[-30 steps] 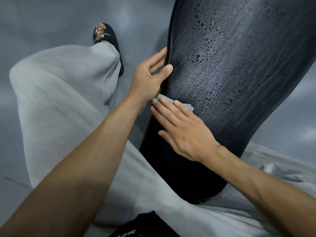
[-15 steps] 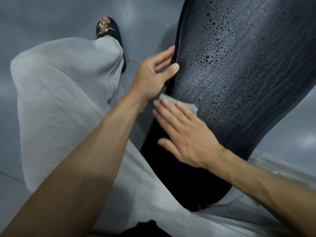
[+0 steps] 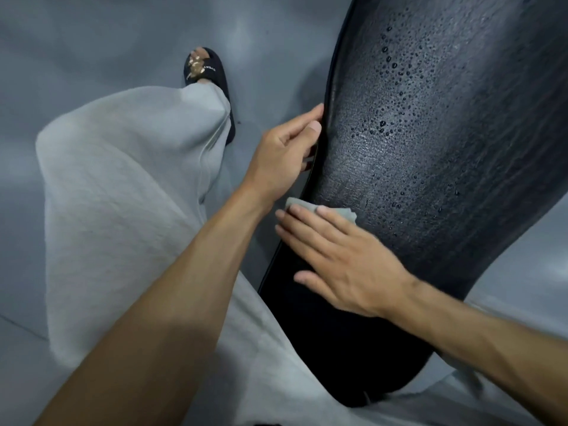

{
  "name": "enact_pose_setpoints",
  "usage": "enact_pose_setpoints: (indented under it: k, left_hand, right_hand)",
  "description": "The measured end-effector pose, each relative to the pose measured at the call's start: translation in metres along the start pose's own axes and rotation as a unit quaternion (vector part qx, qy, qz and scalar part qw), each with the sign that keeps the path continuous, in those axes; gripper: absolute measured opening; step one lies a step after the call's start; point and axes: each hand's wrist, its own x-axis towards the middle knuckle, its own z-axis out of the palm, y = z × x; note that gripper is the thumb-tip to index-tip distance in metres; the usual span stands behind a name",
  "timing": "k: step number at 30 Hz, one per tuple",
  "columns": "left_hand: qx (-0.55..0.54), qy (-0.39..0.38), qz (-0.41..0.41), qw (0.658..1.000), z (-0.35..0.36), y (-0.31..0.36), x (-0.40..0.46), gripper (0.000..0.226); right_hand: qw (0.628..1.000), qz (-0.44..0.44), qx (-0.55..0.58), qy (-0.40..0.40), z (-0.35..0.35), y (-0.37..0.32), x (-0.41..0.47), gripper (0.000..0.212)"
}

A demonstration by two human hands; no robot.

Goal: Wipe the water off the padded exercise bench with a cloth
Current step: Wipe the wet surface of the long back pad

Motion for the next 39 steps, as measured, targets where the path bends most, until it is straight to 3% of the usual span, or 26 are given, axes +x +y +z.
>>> enact_pose_setpoints:
  k: [6, 12, 17, 22, 25, 30, 35, 37, 39]
  left_hand:
    - [-0.010, 0.005, -0.001, 1.000, -0.001, 0.008, -0.008, 0.039]
    - [-0.024, -0.017, -0.015, 0.999, 0.002, 0.011, -0.007, 0.038]
    - [-0.042, 0.004, -0.015, 0.999, 0.002, 0.013, -0.011, 0.041]
    - [-0.051, -0.015, -0.028, 0.998, 0.003, 0.013, -0.010, 0.040]
    - [-0.060, -0.014, -0.044, 0.997, 0.003, 0.012, -0.008, 0.044]
    - [-0.096, 0.016, -0.045, 0.994, 0.003, 0.010, -0.009, 0.041]
    - [-0.080, 0.021, -0.047, 0.995, 0.003, 0.014, -0.006, 0.049]
    - [-0.085, 0.021, -0.059, 0.994, 0.002, 0.014, -0.004, 0.050]
    - [-0.098, 0.020, -0.058, 0.993, 0.001, 0.014, -0.005, 0.050]
  right_hand:
    - [0.991, 0.126, -0.014, 0.043, -0.014, 0.028, 0.026, 0.068]
    - [0.999, 0.035, 0.014, -0.002, -0.002, -0.007, -0.001, 0.069]
    - [0.991, 0.131, -0.012, 0.034, -0.017, 0.034, 0.028, 0.068]
    - [0.997, 0.075, 0.024, 0.001, -0.005, -0.010, -0.002, 0.073]
    - [0.999, 0.048, 0.011, 0.008, -0.008, 0.010, 0.002, 0.067]
    - [0.988, 0.144, -0.025, 0.044, -0.030, 0.060, 0.043, 0.067]
    - [0.999, 0.047, 0.013, -0.023, -0.013, 0.000, 0.013, 0.071]
    - [1.000, 0.020, 0.007, -0.010, -0.015, 0.012, 0.015, 0.066]
    - [0.999, 0.049, -0.020, 0.007, -0.022, 0.041, 0.030, 0.062]
